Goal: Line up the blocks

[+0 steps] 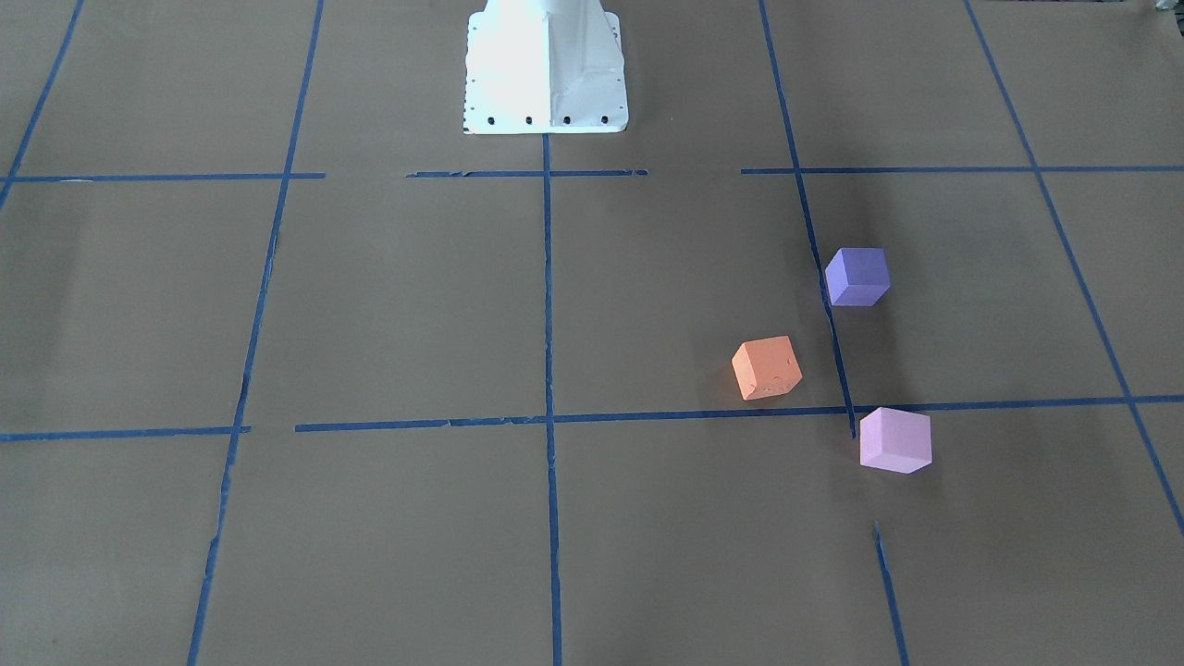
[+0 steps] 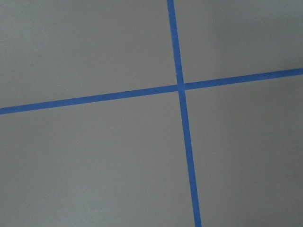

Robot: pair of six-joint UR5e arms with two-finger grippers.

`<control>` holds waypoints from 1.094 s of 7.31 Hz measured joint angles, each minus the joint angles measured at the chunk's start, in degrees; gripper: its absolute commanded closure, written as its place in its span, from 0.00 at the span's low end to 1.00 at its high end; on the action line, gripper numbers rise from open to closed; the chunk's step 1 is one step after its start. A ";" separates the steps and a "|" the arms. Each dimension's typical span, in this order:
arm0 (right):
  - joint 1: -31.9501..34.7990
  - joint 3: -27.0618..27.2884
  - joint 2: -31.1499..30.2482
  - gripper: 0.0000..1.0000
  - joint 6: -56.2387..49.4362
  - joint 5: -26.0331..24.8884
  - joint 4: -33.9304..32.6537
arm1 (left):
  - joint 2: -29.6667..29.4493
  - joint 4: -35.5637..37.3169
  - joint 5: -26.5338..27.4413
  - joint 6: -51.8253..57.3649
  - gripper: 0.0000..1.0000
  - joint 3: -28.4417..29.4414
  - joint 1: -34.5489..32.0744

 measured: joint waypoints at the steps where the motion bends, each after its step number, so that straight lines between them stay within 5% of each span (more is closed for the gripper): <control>1: 0.00 -0.03 0.00 0.00 0.03 0.00 0.00 | 0.19 -0.01 -0.02 -0.06 0.00 -0.19 -0.02; 5: 0.00 -0.03 0.00 0.00 0.04 0.00 0.00 | -0.29 0.41 -0.13 -0.22 0.00 -0.82 -0.03; 8: 0.02 -0.04 0.00 0.00 0.02 0.00 0.00 | -1.54 5.20 -1.87 -6.11 0.00 -9.81 0.65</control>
